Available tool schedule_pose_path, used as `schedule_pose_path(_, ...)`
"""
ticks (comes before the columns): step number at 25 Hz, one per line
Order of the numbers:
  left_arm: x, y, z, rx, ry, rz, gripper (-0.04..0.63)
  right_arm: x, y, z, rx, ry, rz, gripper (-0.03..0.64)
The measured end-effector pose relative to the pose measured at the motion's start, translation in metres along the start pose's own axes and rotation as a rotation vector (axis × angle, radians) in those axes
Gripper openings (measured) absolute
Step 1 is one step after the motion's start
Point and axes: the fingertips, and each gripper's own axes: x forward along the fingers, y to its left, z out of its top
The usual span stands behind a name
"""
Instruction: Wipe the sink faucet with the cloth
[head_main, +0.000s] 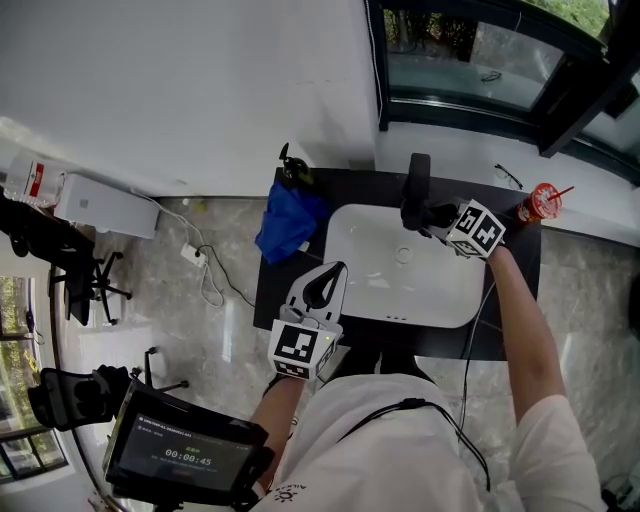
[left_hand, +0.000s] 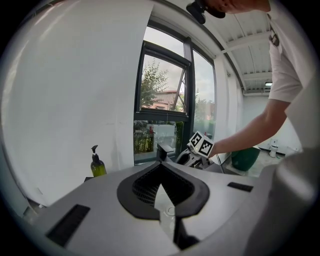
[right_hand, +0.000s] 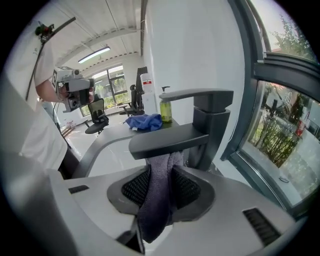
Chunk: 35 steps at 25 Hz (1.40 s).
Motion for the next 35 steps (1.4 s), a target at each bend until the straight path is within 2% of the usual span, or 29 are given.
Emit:
schedule_pose_path(5,0.001,-0.007,0.002,0.005,-0.007,-0.017,-0.006,-0.001,0.027,-0.007,-0.004,0.012,0.052,0.121)
schedule_pose_path(9,0.001,-0.011,0.005,0.01,-0.016,-0.027,-0.006,0.002,0.057,-0.016,-0.009,0.041,0.134,0.12)
schedule_pose_path(13,-0.002,-0.012,0.004,0.01,-0.02,-0.027,-0.006,0.003,0.086,-0.036,0.002,0.105,0.221,0.121)
schedule_pose_path(17,-0.005,-0.013,0.004,0.009,-0.02,-0.029,-0.006,0.003,0.1,-0.059,0.03,0.169,0.266,0.121)
schedule_pose_path(22,-0.007,-0.013,0.005,0.009,-0.02,-0.027,-0.006,0.0,0.066,-0.068,0.055,0.229,0.158,0.121)
schedule_pose_path(27,-0.008,-0.011,0.004,0.008,-0.016,-0.018,-0.006,-0.002,0.021,-0.041,0.073,0.177,0.066,0.121)
schedule_pose_path(32,-0.01,-0.006,0.005,0.006,-0.015,0.004,-0.006,0.003,-0.008,-0.025,0.071,0.173,0.012,0.121)
schedule_pose_path(35,-0.013,-0.002,0.005,0.004,-0.017,0.022,-0.006,0.007,-0.024,-0.015,0.109,0.119,-0.038,0.121)
